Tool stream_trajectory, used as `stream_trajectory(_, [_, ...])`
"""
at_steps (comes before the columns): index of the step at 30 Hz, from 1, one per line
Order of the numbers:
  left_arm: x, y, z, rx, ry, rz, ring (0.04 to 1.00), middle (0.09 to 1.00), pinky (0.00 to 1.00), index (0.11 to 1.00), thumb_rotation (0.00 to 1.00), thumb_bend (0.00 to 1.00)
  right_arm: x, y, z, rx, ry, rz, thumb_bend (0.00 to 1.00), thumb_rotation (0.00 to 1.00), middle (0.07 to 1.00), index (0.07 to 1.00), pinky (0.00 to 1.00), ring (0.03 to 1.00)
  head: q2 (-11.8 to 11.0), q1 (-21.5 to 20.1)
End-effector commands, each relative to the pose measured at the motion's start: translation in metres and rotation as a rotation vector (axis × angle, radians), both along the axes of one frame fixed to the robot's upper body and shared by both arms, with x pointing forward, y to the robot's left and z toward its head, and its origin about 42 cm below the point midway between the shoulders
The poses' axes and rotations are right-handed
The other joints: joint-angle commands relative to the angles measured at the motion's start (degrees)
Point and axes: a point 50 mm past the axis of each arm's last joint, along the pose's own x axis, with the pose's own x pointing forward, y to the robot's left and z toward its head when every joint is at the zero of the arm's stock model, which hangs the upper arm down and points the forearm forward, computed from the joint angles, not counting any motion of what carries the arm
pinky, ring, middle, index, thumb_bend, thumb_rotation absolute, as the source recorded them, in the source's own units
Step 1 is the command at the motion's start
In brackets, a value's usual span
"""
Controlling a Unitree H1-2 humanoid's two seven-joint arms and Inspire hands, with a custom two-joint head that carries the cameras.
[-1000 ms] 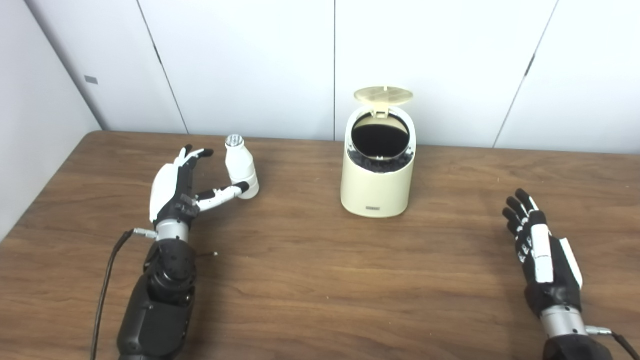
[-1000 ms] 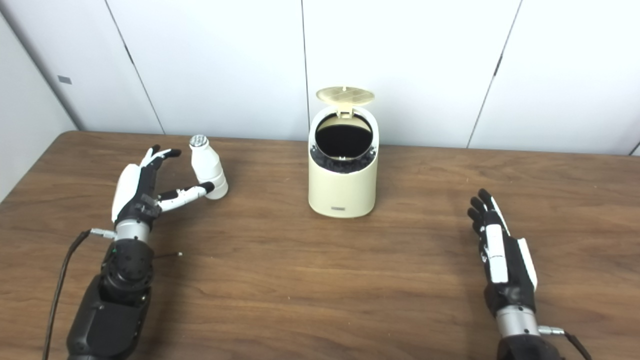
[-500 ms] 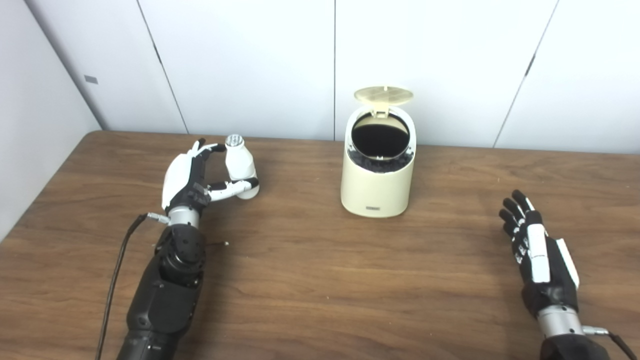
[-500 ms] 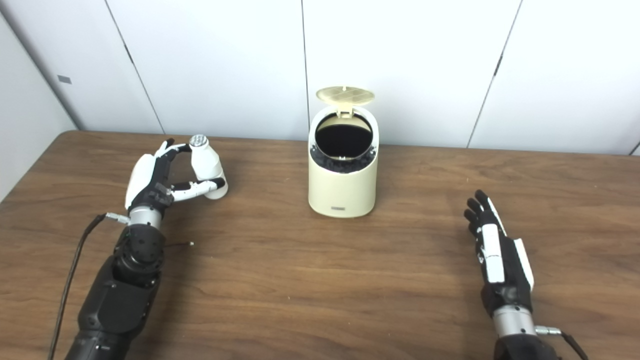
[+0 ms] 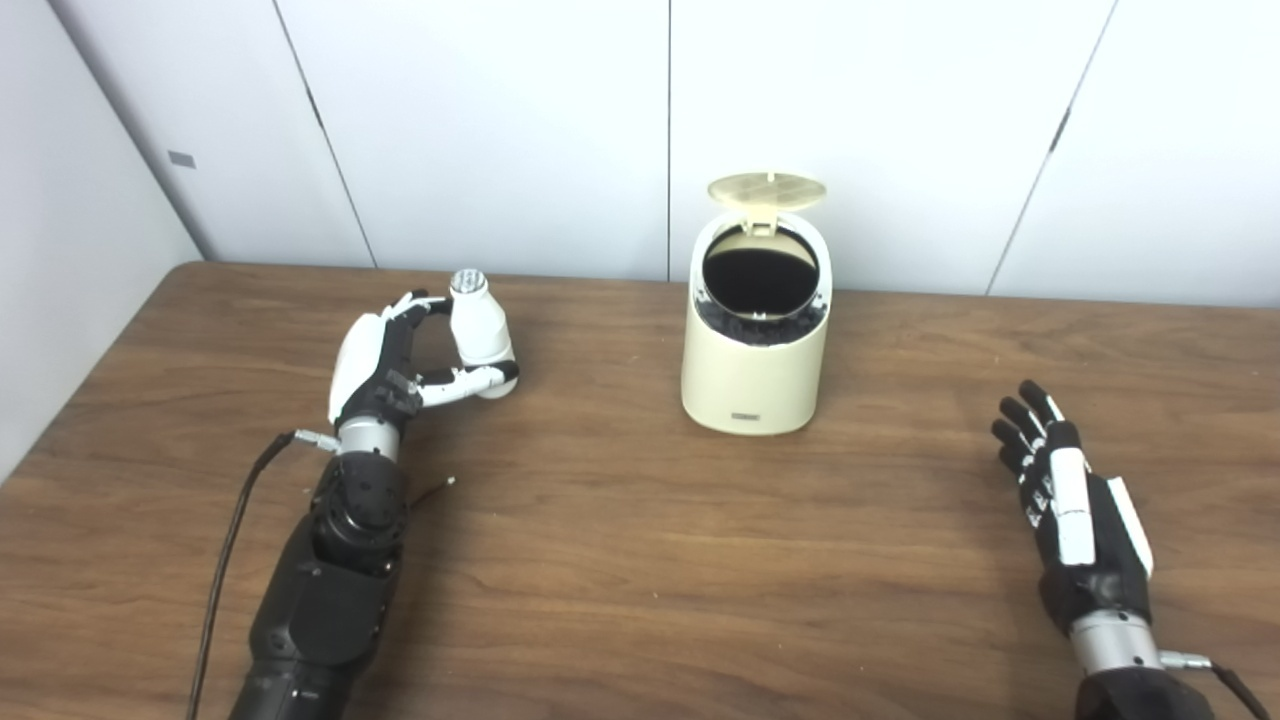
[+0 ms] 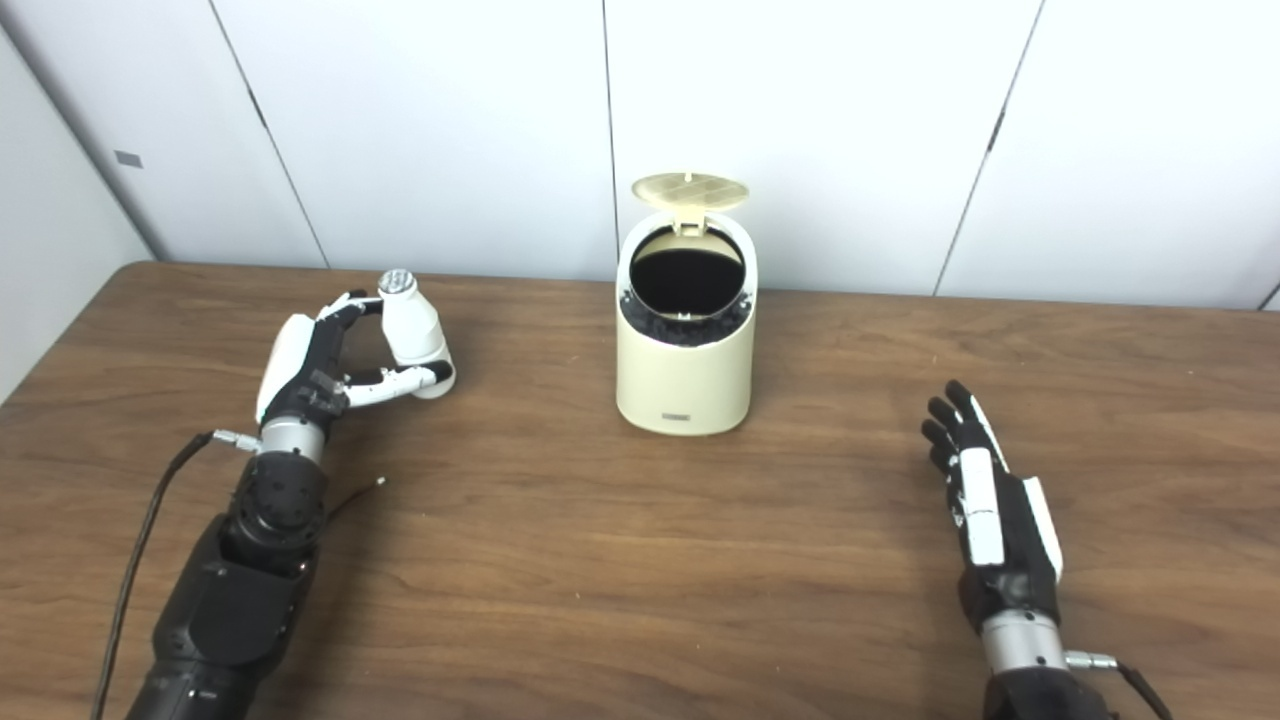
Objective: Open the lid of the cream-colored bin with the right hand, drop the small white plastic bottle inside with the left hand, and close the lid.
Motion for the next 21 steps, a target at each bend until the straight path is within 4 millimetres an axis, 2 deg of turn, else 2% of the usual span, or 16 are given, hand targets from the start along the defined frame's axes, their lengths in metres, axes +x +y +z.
stream_trajectory(1, [0.0130, 0.0013, 0.0261, 0.018, -0.099, -0.017, 1.000, 0.937, 0.96, 0.730, 0.28, 0.88, 0.0061, 0.0025, 0.0153, -0.012, -0.081, 0.012, 0.56, 0.99, 0.934, 0.940, 0.97, 0.927, 0.0, 0.0])
stream_trajectory(15, [0.0160, -0.0012, 0.0273, -0.017, -0.106, -0.036, 0.994, 0.919, 0.94, 0.699, 0.23, 0.86, 0.0066, 0.0034, 0.0152, -0.012, -0.083, 0.011, 0.55, 1.00, 0.933, 0.943, 0.95, 0.929, 0.1, -0.4])
stream_trajectory(18, [0.0156, -0.0005, 0.0255, -0.032, -0.107, -0.041, 0.989, 0.914, 0.94, 0.677, 0.20, 0.82, 0.0064, 0.0033, 0.0152, -0.008, -0.082, 0.011, 0.55, 1.00, 0.933, 0.943, 0.96, 0.929, 0.2, -0.4])
stream_trajectory(21, [0.0147, -0.0005, 0.0238, -0.045, -0.133, -0.041, 0.977, 0.901, 0.95, 0.627, 0.11, 0.77, 0.0056, 0.0041, 0.0173, 0.000, -0.083, 0.008, 0.54, 1.00, 0.930, 0.942, 0.95, 0.926, 0.3, -0.3])
